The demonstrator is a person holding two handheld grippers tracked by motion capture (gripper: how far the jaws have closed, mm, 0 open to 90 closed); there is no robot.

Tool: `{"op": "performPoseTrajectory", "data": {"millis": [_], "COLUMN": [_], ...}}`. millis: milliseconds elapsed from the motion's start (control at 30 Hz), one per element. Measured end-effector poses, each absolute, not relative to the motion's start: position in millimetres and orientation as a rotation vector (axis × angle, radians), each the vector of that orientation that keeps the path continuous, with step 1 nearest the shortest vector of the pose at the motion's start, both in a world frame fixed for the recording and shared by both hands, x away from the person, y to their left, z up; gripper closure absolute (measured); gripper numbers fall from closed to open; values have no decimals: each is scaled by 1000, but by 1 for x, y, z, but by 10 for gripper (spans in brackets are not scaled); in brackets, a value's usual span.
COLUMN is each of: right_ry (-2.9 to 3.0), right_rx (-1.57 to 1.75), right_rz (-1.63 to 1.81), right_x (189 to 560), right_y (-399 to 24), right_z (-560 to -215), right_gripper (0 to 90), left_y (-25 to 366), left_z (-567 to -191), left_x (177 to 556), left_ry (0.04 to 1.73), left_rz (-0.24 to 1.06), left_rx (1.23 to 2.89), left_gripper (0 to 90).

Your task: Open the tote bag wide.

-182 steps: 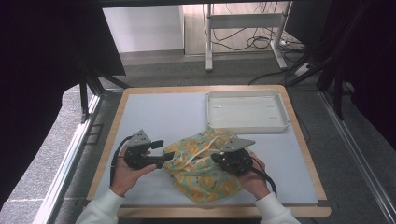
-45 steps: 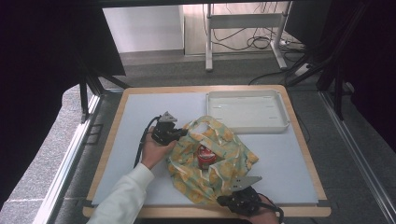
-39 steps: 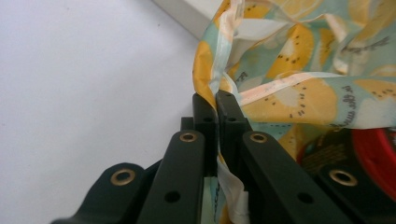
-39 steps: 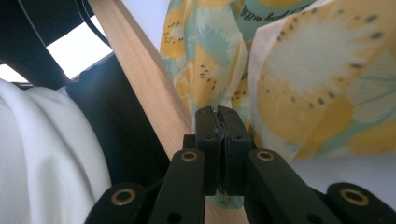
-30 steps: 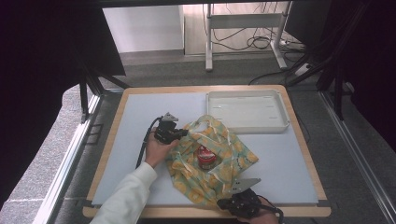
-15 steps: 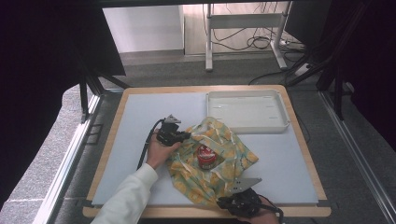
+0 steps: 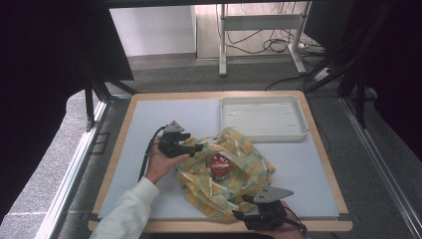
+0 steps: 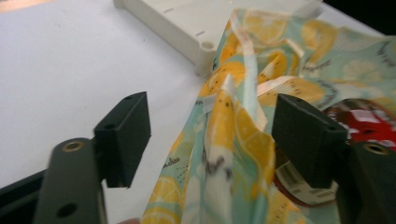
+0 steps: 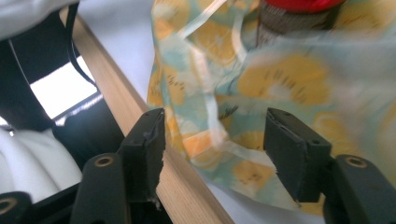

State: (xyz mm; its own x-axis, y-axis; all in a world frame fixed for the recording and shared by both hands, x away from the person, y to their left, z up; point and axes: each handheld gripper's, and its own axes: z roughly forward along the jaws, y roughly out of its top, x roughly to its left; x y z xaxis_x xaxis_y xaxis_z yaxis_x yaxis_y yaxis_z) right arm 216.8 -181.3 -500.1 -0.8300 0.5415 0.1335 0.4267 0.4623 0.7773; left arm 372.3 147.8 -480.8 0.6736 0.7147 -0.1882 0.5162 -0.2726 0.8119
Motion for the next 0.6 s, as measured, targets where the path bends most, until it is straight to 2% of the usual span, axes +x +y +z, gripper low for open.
{"op": "performPoseTrajectory", "data": {"millis": [200, 333, 467, 600], "right_ry": [2496, 2461, 2433, 2412], "right_rx": [863, 840, 857, 895], "right_rz": [1441, 1471, 1474, 1467], "right_x": [215, 215, 222, 234], "right_y": [-195, -200, -205, -210], "right_z": [-481, -467, -456, -447], "right_gripper": [364, 386, 482, 624], "left_y": [158, 165, 169, 177], "left_z": [-467, -458, -453, -448], "left_x": [361, 351, 341, 332], "left_ry": [941, 936, 939, 938], "left_rz": [274, 275, 259, 273], "left_rx": [1910, 1906, 1927, 1908], "left_gripper": [248, 277, 335, 405]}}
